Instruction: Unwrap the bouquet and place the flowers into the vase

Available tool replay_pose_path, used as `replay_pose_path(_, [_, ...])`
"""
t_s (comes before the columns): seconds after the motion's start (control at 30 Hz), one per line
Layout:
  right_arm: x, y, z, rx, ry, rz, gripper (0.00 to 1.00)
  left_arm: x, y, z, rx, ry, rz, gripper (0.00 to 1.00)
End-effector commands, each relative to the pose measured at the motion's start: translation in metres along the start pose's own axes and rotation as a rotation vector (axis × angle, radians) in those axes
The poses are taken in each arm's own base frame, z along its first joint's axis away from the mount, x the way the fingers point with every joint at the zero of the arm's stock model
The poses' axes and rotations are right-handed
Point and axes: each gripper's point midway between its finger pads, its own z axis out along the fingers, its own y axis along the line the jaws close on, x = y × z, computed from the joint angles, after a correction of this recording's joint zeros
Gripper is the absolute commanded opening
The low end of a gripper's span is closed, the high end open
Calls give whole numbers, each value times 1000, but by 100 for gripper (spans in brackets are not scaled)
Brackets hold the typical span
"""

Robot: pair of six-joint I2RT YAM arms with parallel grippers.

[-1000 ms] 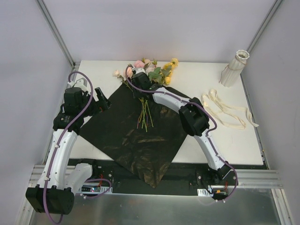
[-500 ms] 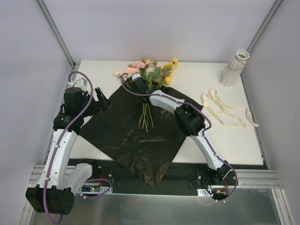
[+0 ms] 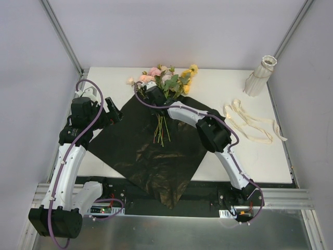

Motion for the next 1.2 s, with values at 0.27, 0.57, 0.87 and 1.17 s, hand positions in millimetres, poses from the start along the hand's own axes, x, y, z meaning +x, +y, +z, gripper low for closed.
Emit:
replay_pose_path(0.27, [-176,12,-160,-195,-472,181,0,-11,0,-5,1,-53,24,91])
replay_pose_path(0.57, [-249,-62,-251,-30,-782,79,0,-12,-3,-9,16,-63,32,92])
replay_pose_path(0.87, [-293,-184,-319,213,-1036,36,0,-11,-5,-8,26,-53,36,94])
replay_pose_path(1.17, [-289,-304,-352,460,-1095,-95,0,-4,-13,-1,75,5,43,99])
